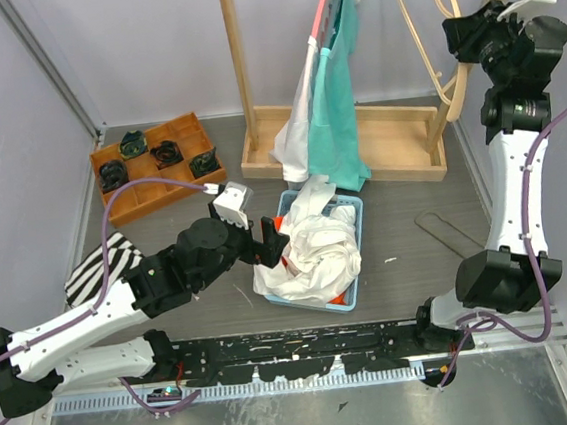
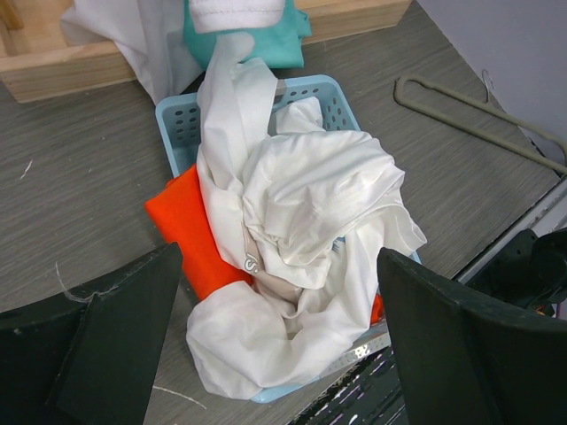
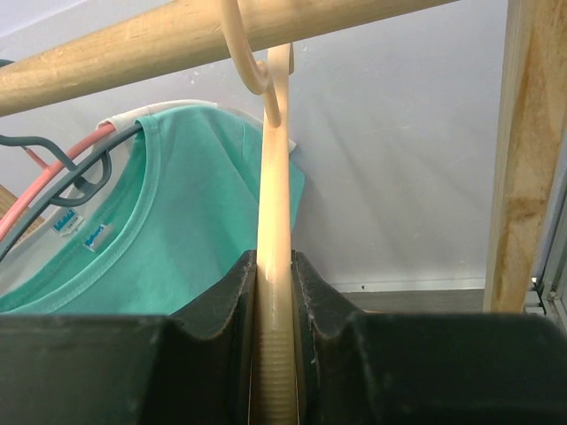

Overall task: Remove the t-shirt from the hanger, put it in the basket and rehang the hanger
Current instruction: Place the hanger on the clothesline, then pick up the hanger at the center of the board.

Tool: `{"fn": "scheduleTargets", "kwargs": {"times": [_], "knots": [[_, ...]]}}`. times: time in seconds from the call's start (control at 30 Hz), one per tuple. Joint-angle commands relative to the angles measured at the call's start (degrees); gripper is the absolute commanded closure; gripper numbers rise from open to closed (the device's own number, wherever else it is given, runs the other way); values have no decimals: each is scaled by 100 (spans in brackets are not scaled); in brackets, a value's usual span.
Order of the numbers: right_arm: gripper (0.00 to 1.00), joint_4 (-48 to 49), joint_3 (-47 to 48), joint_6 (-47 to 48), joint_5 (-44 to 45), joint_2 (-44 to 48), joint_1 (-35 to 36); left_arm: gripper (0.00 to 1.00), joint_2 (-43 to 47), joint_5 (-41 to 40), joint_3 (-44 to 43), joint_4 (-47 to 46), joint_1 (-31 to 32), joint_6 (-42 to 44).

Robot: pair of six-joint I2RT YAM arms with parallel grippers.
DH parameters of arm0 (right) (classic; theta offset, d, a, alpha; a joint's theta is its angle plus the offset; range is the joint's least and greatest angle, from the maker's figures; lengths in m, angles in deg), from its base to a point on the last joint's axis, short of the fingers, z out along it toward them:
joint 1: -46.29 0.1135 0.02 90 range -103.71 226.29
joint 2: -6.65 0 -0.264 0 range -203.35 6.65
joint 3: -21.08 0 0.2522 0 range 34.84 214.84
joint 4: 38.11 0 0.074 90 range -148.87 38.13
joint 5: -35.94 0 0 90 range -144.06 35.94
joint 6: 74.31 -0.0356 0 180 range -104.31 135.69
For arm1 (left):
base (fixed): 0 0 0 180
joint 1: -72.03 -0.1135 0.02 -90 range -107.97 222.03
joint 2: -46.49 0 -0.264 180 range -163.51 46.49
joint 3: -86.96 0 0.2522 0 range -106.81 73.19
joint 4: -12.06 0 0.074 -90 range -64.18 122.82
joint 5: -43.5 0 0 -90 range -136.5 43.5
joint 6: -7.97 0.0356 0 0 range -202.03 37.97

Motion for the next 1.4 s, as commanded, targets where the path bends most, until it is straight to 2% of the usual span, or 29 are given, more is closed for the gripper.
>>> {"fn": "scheduleTargets", "kwargs": {"times": [0.0,0.3,0.4,0.53,0.63,0.73,1.03,1.2,1.37], "knots": [[99,415,355,-271,-186,-82,-54,2,15,-109,-135,-4,22,70],[99,61,401,-374,-145,-268,-77,2,-2,-90,-208,9,24,87],[94,-50,255,-383,52,-119,-72,2,2,-82,-199,4,23,79],[76,-340,126,-351,331,118,-73,2,19,-43,-173,-50,23,52],[57,-541,17,-303,614,341,-71,2,1,-11,-196,-90,22,57],[44,-699,-102,-224,897,601,-72,2,-15,58,-261,-119,28,110],[37,-1176,-455,-64,1483,1389,-71,2,-261,667,-585,-541,24,368],[37,-1463,-620,-109,1736,1751,-71,2,-858,1225,-1017,-820,38,469],[36,-1579,-792,-130,1788,2169,-74,2,-1743,1286,-1690,-853,158,562]]}}
